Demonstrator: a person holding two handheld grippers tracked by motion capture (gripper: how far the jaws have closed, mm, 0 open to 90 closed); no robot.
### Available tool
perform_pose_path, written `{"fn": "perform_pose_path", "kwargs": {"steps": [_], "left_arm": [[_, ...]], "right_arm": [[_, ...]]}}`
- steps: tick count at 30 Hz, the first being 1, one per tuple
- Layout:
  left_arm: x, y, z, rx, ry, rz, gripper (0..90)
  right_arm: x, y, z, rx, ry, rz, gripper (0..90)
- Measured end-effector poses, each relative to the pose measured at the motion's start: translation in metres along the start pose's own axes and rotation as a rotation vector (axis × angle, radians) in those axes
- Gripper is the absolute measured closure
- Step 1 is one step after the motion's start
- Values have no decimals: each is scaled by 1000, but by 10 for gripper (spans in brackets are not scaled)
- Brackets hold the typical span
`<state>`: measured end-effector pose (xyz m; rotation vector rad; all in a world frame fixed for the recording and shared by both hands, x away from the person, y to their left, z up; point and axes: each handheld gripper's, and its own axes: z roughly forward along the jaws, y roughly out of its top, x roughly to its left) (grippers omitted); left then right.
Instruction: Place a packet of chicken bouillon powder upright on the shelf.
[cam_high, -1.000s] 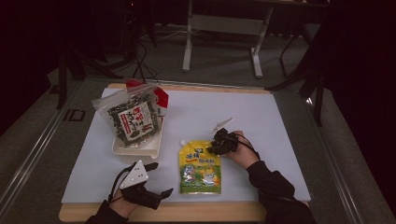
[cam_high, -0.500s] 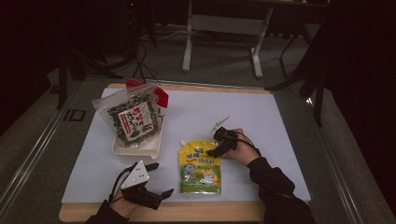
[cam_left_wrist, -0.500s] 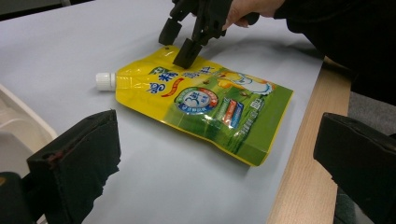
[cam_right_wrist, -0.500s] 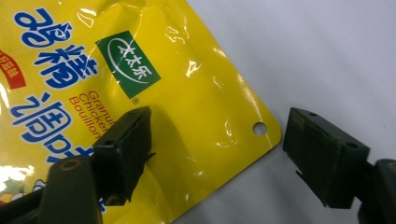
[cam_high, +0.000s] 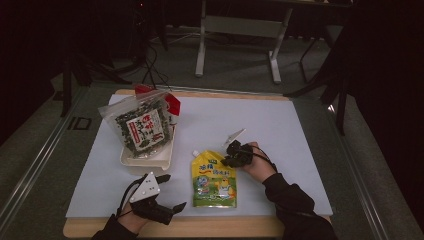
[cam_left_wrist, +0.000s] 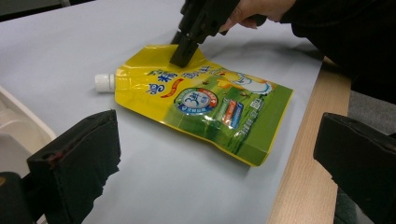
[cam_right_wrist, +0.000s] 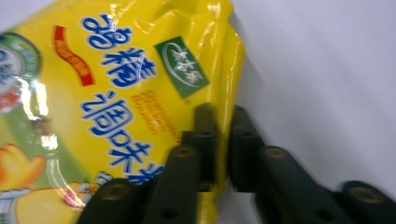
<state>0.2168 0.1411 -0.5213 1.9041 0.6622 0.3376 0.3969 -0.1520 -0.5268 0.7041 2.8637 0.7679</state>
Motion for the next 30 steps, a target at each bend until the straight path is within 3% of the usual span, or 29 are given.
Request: {"fn": "perform_pose_path", "kwargs": {"steps": [5, 6, 11, 14, 23, 28, 30], "left_arm": [[1, 1, -2, -9, 4, 1, 18], [1, 1, -2, -13, 4, 1, 18], [2, 1, -2, -20, 10, 2, 18], [2, 1, -2, -22, 8, 6, 18], [3, 2, -2, -33, 7, 9, 18], [3, 3, -1, -31, -7, -6, 26], [2, 4, 3, -3, -33, -21, 26]], "right_arm": [[1, 0, -3, -22, -1, -7, 876], [1, 0, -9, -48, 6, 2, 877], [5, 5, -20, -62, -16, -24, 879], [8, 8, -35, -114, -7, -23, 881], [20, 11, -65, -196, -7, -60, 882], [29, 11, -75, -219, -13, -94, 883], [35, 10, -83, -240, -12, -112, 883]]}}
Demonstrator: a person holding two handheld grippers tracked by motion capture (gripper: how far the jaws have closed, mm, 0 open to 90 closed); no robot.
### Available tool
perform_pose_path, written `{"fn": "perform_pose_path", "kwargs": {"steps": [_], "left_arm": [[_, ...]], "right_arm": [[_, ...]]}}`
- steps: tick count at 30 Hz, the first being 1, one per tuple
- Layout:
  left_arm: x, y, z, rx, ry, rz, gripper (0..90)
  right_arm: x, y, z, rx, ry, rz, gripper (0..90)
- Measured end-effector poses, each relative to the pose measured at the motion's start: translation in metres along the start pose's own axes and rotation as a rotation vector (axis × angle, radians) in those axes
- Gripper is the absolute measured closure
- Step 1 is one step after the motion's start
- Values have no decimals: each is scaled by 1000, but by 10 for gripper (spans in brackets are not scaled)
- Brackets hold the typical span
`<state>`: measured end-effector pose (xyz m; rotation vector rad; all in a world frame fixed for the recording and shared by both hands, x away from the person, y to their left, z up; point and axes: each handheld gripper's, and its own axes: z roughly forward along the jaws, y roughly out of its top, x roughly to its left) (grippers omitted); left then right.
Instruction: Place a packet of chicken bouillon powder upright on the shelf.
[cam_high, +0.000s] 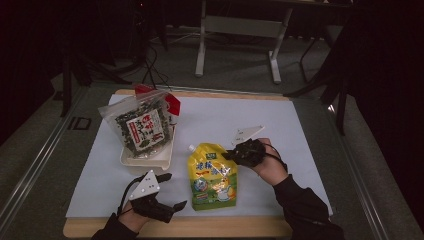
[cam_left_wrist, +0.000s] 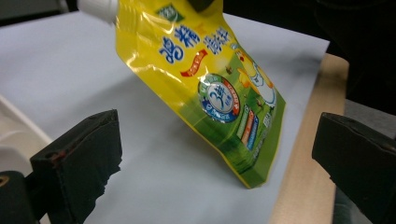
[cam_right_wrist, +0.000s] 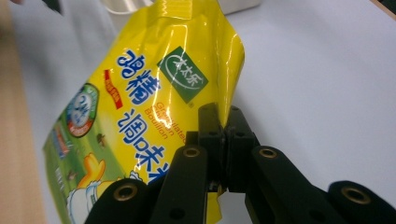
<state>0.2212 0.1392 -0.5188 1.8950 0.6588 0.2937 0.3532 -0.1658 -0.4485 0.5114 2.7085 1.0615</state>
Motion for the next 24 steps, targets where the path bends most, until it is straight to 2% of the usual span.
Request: {"fn": "perform_pose_path", "kwargs": {"steps": [5, 6, 7, 9, 11, 13, 15, 16, 17, 18, 20, 21, 22, 23, 24], "left_arm": [[1, 8, 6, 39, -12, -33, 47], [2, 12, 8, 43, 3, -31, 49], [4, 19, 10, 34, -4, -28, 61], [6, 23, 11, 24, -15, -30, 61], [10, 30, 14, 13, 0, -34, 159], [13, 37, 19, 29, 15, -33, 172], [16, 43, 22, 23, 18, -21, 288], [18, 45, 23, 18, 17, -24, 288], [20, 47, 25, 20, 20, -27, 377], [21, 49, 26, 14, 22, -31, 377], [24, 52, 28, 15, 3, -25, 481], [25, 55, 29, 10, -18, -22, 561], [25, 55, 29, 10, -18, -22, 616], [25, 56, 29, 15, -30, -18, 616], [24, 58, 30, 18, -34, 13, 682]], "right_arm": [[5, 1, -10, -23, 10, -13, 882], [7, 1, -13, -25, 11, -19, 882], [12, 1, -18, -32, 3, -37, 882], [15, 1, -20, -36, 2, -48, 882], [20, 1, -27, -49, 2, -59, 882], [24, 0, -31, -56, 7, -65, 881], [26, 1, -35, -62, 10, -71, 881], [26, 1, -35, -62, 10, -71, 881], [29, 1, -37, -71, 17, -72, 881], [29, 1, -37, -71, 17, -72, 881], [31, 1, -40, -75, 23, -79, 881], [33, 1, -41, -77, 20, -84, 880], [33, 1, -41, -77, 20, -84, 880], [34, 0, -42, -74, 17, -87, 879], [35, -1, -43, -75, 19, -82, 878]]}}
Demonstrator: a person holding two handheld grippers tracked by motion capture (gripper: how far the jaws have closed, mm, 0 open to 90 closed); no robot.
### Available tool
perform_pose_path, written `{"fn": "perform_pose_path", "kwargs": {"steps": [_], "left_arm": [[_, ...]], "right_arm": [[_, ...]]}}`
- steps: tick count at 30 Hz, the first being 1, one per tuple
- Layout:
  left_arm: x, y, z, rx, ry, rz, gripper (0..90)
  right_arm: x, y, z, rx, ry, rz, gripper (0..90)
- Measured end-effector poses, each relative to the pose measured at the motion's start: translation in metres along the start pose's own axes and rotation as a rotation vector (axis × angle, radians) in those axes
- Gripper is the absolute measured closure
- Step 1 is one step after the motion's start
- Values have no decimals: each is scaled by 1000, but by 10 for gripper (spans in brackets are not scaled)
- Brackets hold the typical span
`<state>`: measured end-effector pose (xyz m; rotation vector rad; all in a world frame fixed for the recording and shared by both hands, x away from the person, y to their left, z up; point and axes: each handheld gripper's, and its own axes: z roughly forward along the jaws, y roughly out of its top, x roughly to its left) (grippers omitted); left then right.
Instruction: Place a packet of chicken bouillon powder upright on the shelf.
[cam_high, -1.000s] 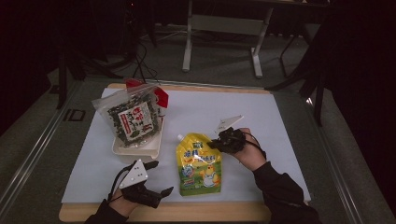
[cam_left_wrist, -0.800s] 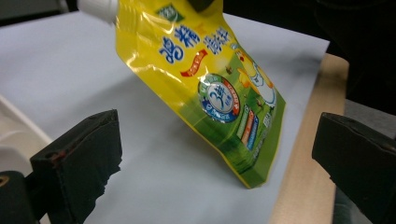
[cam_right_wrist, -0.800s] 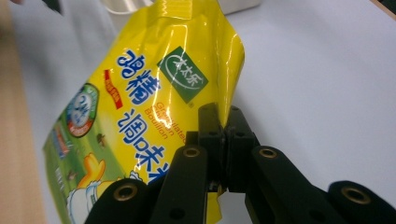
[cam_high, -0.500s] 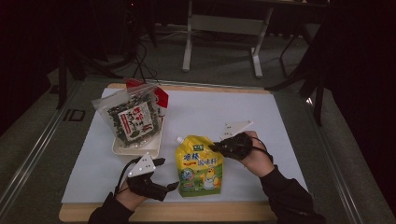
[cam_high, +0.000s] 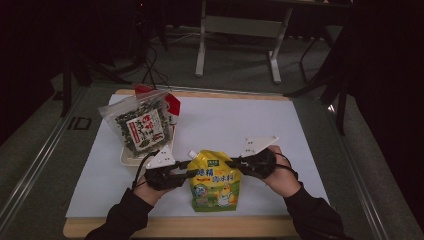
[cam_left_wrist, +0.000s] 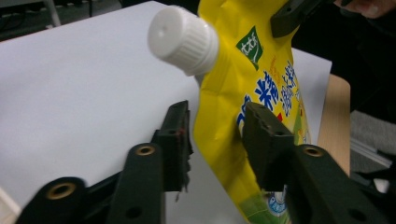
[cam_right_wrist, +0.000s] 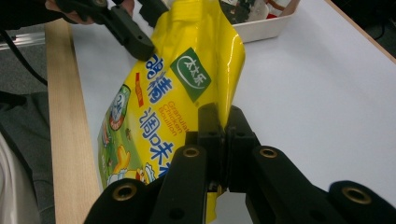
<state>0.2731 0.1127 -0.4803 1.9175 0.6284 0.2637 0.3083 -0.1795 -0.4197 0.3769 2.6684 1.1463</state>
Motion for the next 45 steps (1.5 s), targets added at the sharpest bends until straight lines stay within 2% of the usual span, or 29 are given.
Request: {"fn": "perform_pose_path", "kwargs": {"steps": [2, 3, 4, 5, 6, 7, 11, 14, 15, 16, 17, 18, 20, 21, 22, 27, 29, 30, 31, 32, 34, 35, 36, 37, 38, 41, 45], "left_arm": [[1, 1, -1, 3, -6, 7, 741], [1, 2, -2, 2, -20, 7, 790], [2, 3, -3, -4, -35, 13, 790], [2, 3, -5, -11, -57, 20, 853], [2, 3, -5, -11, -57, 20, 890], [1, 4, -5, -11, -57, 37, 899], [-4, 5, -6, -12, -67, 89, 900], [-4, 4, -8, -25, -81, 107, 900], [-4, 4, -8, -29, -86, 115, 900], [-5, 4, -9, -31, -87, 119, 900], [-5, 4, -9, -33, -91, 125, 900], [-6, 3, -9, -39, -95, 128, 900], [-6, 3, -10, -45, -102, 127, 900], [-6, 2, -10, -47, -105, 122, 900], [-6, 2, -11, -50, -105, 127, 900], [-8, 1, -13, -51, -114, 137, 900], [-9, 1, -13, -54, -113, 134, 900], [-10, 2, -13, -50, -112, 134, 900], [-10, 2, -13, -50, -112, 134, 900], [-10, 3, -14, -52, -116, 137, 900], [-11, 3, -14, -52, -122, 137, 900], [-13, 4, -15, -53, -123, 142, 900], [-15, 6, -15, -51, -131, 146, 900], [-15, 6, -15, -51, -131, 146, 900], [-16, 7, -16, -51, -130, 153, 900], [-16, 10, -20, -63, -132, 157, 900], [-16, 13, -25, -76, -135, 168, 900]], "right_arm": [[0, -2, -1, 1, -6, 5, 876], [-1, -3, -2, -3, 3, 12, 875], [-1, -3, -2, -3, 3, 12, 875], [-1, -5, -3, -4, 4, 14, 872], [-1, -5, -3, -4, 4, 14, 872], [-1, -6, -3, -4, 6, 15, 871], [-1, -7, -3, 9, -4, 13, 864], [-2, -8, -5, -1, 8, 17, 830], [-3, -9, -6, -4, 8, 19, 803], [-4, -9, -7, -9, 7, 26, 736], [-4, -9, -7, -9, 7, 26, 736], [-7, -9, -8, -20, 8, 43, 661], [-10, -10, -8, -18, 4, 58, 578], [-10, -10, -8, -18, 4, 58, 578], [-12, -13, -6, -10, 14, 73, 530], [-15, -18, -2, -2, 42, 102, 482], [-16, -20, 0, -2, 78, 106, 524], [-16, -20, 0, -3, 87, 103, 567], [-16, -20, 0, -3, 87, 103, 567], [-14, -18, -1, -3, 110, 82, 627], [-14, -18, -1, -3, 110, 82, 627], [-10, -15, -3, 2, 148, 51, 764], [-9, -13, -4, 3, 163, 46, 814], [-9, -13, -4, 3, 163, 46, 814], [-6, -11, -5, 14, 189, 28, 886], [-3, -8, -9, 15, 217, 23, 899], [0, -4, -15, -9, 219, 16, 900]]}}
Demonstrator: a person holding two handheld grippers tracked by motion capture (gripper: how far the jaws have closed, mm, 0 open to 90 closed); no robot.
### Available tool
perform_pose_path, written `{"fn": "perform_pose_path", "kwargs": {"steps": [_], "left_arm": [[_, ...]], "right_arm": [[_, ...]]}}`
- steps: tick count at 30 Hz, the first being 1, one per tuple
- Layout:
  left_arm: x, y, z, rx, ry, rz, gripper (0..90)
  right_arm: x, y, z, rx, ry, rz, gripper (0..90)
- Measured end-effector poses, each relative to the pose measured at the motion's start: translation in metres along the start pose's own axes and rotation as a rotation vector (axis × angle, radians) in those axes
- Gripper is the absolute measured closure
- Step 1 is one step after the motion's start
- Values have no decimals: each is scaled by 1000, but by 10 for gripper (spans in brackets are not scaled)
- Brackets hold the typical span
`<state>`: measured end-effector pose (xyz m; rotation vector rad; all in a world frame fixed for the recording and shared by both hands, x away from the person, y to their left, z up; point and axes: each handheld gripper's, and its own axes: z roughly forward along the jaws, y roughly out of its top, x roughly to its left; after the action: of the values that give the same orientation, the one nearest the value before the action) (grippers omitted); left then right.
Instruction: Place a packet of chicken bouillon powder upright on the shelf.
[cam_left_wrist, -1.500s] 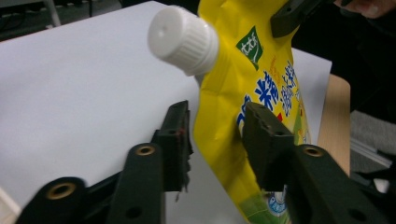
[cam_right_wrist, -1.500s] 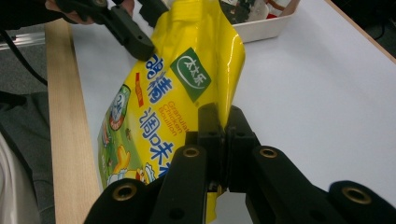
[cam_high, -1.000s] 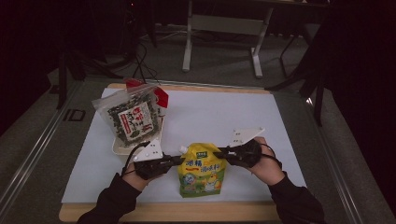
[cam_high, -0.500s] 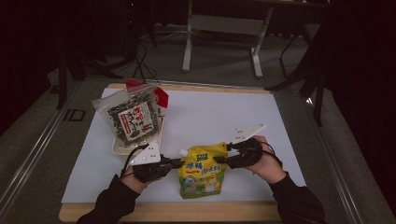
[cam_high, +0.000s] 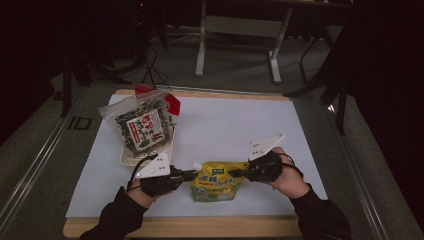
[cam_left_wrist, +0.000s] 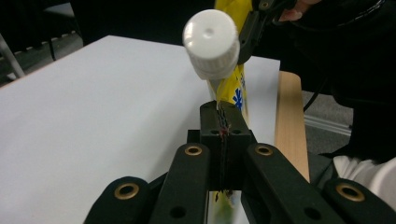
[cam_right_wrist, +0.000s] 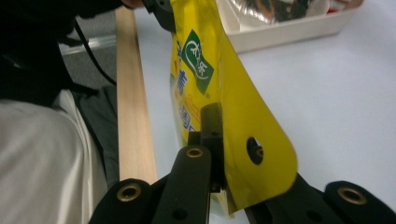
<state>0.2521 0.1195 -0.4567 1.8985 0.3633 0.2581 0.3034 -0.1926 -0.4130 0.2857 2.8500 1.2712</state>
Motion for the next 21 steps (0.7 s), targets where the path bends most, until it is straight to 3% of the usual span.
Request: {"fn": "perform_pose_path", "kwargs": {"steps": [4, 6, 7, 8, 9, 11, 13, 14, 15, 17, 20, 21], "left_arm": [[1, 7, -5, -20, -13, 5, 900], [1, 9, -8, -27, 0, 4, 782], [1, 10, -9, -32, 12, -2, 782], [2, 10, -10, -35, 22, -19, 646], [3, 10, -12, -38, 33, -24, 646], [3, 7, -15, -43, 83, -54, 474], [3, 7, -15, -43, 83, -54, 442], [4, 2, -18, -45, 93, -88, 442], [4, -1, -18, -38, 97, -105, 307], [2, -8, -18, -23, 92, -123, 161], [-3, -17, -16, -7, 107, -140, 110], [-4, -19, -16, -4, 107, -147, 23]], "right_arm": [[2, 7, -8, -26, -1, -18, 900], [2, 14, -12, -38, -17, -35, 900], [2, 14, -12, -38, -17, -35, 900], [2, 19, -15, -44, -31, -46, 900], [2, 19, -15, -44, -31, -46, 900], [0, 26, -21, -59, -57, -53, 900], [-2, 29, -23, -67, -65, -52, 900], [-2, 29, -23, -67, -65, -52, 900], [-4, 34, -28, -86, -86, -57, 900], [-6, 40, -31, -100, -107, -60, 900], [-8, 46, -32, -115, -112, -64, 900], [-12, 52, -31, -131, -115, -62, 900]]}}
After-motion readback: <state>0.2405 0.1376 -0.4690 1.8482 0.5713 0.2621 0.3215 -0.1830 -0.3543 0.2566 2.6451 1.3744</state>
